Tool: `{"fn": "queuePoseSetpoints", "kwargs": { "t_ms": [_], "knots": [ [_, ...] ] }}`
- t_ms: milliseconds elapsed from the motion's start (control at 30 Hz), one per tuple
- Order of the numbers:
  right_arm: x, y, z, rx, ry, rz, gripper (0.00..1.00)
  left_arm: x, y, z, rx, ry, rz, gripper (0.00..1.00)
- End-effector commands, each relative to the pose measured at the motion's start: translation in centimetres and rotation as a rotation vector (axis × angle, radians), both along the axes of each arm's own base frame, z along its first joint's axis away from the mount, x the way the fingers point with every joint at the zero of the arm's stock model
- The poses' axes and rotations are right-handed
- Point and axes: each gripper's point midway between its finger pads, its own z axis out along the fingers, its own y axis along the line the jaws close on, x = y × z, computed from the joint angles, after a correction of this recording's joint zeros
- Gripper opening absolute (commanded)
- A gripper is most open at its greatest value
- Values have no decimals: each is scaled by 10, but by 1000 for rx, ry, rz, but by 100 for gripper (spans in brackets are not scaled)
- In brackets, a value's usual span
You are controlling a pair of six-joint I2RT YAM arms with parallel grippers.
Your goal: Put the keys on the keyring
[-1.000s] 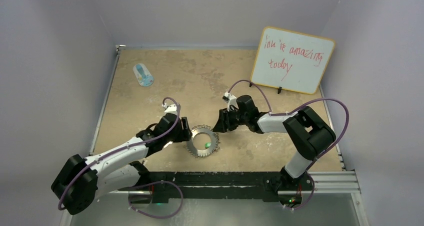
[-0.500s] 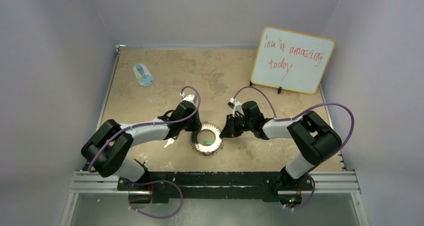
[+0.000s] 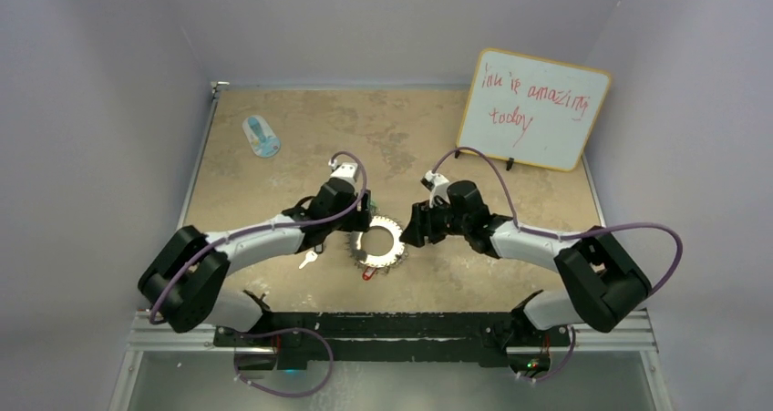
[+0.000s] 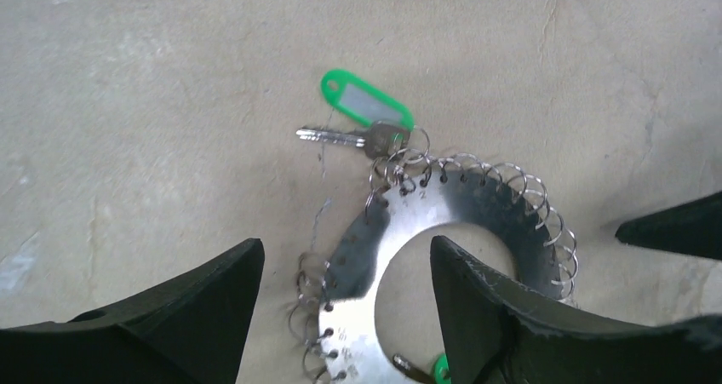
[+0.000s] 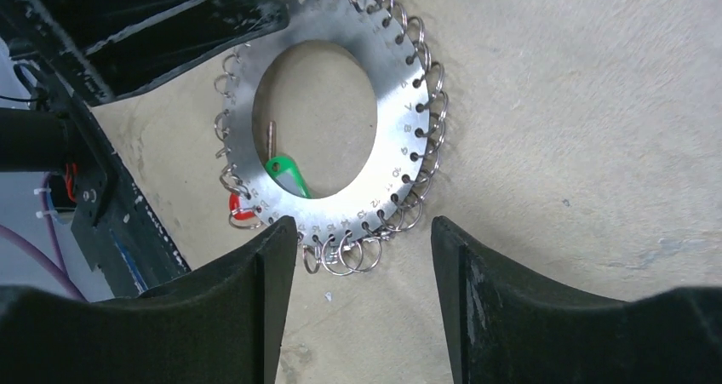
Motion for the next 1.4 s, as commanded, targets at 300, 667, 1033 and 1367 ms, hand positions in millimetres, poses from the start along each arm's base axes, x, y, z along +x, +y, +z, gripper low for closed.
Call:
{"fn": "queuePoseSetpoints", "kwargs": {
  "t_ms": [300,667,1033,1367],
  "knots": [
    [21,1,32,6,-170,-8,63,-54,43,12,-80,-30,43,66],
    [22,0,20,-44,-141,9,62,-76,40,2,-170,6,14,60],
    [16,1,4,-54,-90,30,61,-75,21,2,-231,17,-45,53],
    [0,20,-13,41,5,123,51,-57,3,3,-251,14,-53,39]
  ]
}}
